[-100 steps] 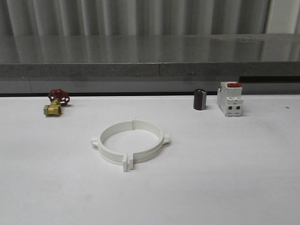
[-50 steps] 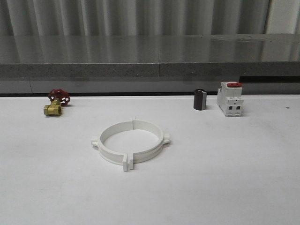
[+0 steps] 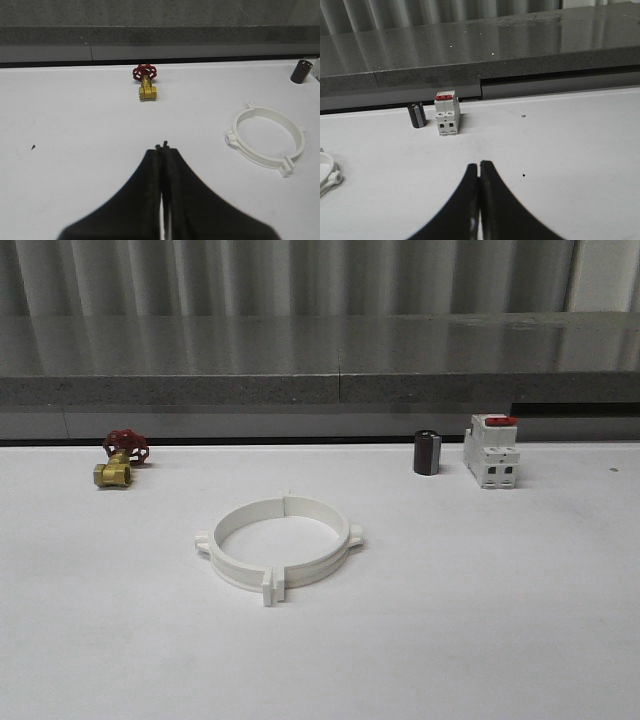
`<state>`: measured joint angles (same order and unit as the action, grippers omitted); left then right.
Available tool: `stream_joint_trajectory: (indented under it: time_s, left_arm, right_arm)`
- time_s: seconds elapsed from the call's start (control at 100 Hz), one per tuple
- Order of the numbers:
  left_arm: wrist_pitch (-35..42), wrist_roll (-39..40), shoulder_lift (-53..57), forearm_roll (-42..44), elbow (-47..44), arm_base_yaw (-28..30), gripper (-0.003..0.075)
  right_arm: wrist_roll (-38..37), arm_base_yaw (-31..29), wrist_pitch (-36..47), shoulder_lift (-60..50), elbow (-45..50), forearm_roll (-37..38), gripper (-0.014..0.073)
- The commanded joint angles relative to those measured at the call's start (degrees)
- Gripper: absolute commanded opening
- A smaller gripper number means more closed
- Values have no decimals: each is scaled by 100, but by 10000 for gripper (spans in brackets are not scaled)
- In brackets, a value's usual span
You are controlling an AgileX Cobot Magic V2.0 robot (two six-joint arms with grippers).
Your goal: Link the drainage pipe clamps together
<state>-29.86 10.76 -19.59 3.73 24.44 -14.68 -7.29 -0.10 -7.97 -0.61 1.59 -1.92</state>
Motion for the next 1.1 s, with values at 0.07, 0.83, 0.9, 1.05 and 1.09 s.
stream_joint_trajectory:
  time_s: [0.07, 0.83, 0.9, 1.05, 1.09]
  left_arm:
    - [430, -8, -45, 13, 165, 23, -20]
    - [430, -8, -45, 1, 142, 23, -20]
    - [449, -8, -45, 1, 128, 23, -20]
    - [1263, -8, -45, 26, 128, 23, -20]
    - [1407, -8, -45, 101, 112, 26, -20]
  right_arm:
    - [1, 8, 487, -114, -91, 73, -118]
    - [1, 8, 459, -114, -91, 73, -118]
    - [1, 8, 459, -114, -91, 73, -118]
    - [1, 8, 459, -114, -91, 73, -118]
    - [1, 8, 459, -114, -91, 73, -118]
